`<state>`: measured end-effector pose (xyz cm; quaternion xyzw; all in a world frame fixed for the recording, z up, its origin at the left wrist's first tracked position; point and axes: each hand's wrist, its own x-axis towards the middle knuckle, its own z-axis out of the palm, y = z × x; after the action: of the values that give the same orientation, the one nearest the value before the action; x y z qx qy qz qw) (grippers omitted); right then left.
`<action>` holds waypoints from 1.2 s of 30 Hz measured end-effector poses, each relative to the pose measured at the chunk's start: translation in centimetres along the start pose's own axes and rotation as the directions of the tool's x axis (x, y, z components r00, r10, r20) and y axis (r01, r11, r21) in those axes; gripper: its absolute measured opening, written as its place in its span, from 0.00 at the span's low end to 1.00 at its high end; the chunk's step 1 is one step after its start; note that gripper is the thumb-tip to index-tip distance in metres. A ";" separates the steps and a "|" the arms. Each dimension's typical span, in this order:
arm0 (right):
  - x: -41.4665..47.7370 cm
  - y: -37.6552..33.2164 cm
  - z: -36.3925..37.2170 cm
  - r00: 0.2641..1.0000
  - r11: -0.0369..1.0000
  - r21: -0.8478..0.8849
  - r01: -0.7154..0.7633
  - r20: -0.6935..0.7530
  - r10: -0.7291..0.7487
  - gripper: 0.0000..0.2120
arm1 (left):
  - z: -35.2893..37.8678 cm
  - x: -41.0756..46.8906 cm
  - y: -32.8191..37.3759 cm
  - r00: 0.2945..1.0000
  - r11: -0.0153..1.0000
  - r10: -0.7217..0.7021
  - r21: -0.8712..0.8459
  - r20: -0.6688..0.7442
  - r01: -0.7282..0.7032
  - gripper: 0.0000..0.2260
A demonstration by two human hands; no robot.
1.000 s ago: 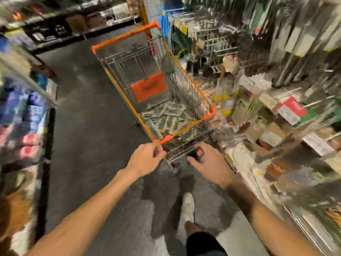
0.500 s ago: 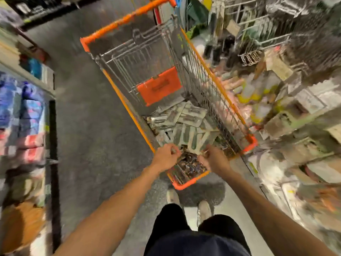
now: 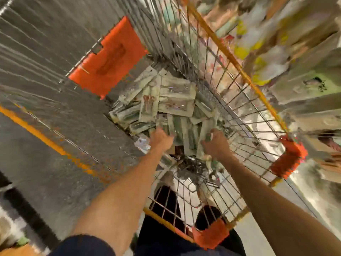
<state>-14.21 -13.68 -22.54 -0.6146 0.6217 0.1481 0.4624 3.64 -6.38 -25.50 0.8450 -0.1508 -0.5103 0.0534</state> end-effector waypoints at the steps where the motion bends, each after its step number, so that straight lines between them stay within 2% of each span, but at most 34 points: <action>1: 0.6 -0.1 0.3 1.000 1.000 -0.006 -0.009 -0.004 0.009 0.13 | 0.3 1.1 0.0 1.000 0.999 -0.019 0.031 -0.012 0.019 0.42; 3: 1.7 0.0 1.0 0.998 0.999 -0.019 -0.028 -0.050 0.028 0.16 | 0.7 2.5 0.0 0.999 0.997 -0.049 0.062 -0.019 0.050 0.46; 7: 2.9 0.2 2.2 0.984 0.989 0.028 -0.147 -0.101 0.149 0.37 | 1.5 4.1 0.5 0.993 0.994 -0.110 -0.024 -0.030 0.109 0.52; 10: 3.7 0.5 2.6 0.964 0.969 0.135 -0.209 -0.137 0.227 0.41 | 2.0 4.6 0.6 0.988 0.983 -0.135 -0.135 -0.080 0.123 0.58; 12: 3.7 0.7 2.6 0.957 0.942 0.220 -0.252 -0.088 0.276 0.39 | 2.0 4.9 0.5 0.980 0.960 -0.185 -0.229 -0.081 0.162 0.58; 14: 3.9 1.4 2.8 0.951 0.898 0.330 -0.292 -0.003 0.310 0.47 | 1.8 4.9 0.5 0.963 0.899 -0.265 -0.374 -0.047 0.229 0.54; 16: 3.6 1.5 2.8 0.950 0.876 0.373 -0.307 0.064 0.306 0.46 | 1.8 4.9 0.2 0.944 0.824 -0.328 -0.484 0.018 0.296 0.48; 18: 3.6 1.9 2.9 0.952 0.864 0.402 -0.302 0.085 0.294 0.40 | 2.0 4.6 0.0 0.929 0.794 -0.356 -0.492 0.099 0.357 0.46; 22: 3.2 2.3 2.9 0.962 0.843 0.466 -0.269 0.088 0.258 0.39 | 2.6 5.2 -0.6 0.936 0.762 -0.293 -0.544 0.194 0.352 0.59; 23: 3.2 2.5 2.9 0.961 0.831 0.484 -0.274 0.102 0.257 0.39 | 3.0 6.1 -1.4 0.946 0.760 -0.271 -0.563 0.178 0.324 0.59; 26: 2.5 2.8 2.8 0.958 0.797 0.533 -0.286 0.159 0.237 0.41 | 2.5 5.7 -1.5 0.958 0.781 -0.248 -0.555 0.146 0.287 0.50; 29: 1.2 2.6 2.5 0.954 0.753 0.586 -0.299 0.192 0.230 0.43 | 1.1 3.5 -0.5 0.963 0.810 -0.224 -0.522 0.148 0.268 0.38; 32: -0.4 2.3 2.4 0.946 0.690 0.647 -0.324 0.201 0.255 0.52 | -0.5 1.2 -0.8 0.961 0.847 -0.208 -0.458 0.183 0.270 0.38; 33: -0.8 2.4 2.4 0.945 0.674 0.662 -0.327 0.204 0.257 0.52 | -0.9 0.4 -1.1 0.958 0.863 -0.206 -0.425 0.199 0.274 0.39; 34: -1.5 1.8 2.1 0.945 0.662 0.675 -0.327 0.208 0.254 0.45 | -1.5 -0.5 -1.1 0.954 0.881 -0.203 -0.384 0.222 0.277 0.39; 36: -3.2 0.6 1.4 0.945 0.638 0.698 -0.326 0.231 0.230 0.22 | -2.7 -2.0 -1.0 0.944 0.890 -0.176 -0.365 0.279 0.274 0.41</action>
<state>-14.77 -10.51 -21.11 -0.2667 0.6867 -0.0046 0.6762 5.41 -4.98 -22.80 0.7607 0.0506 -0.6305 0.1460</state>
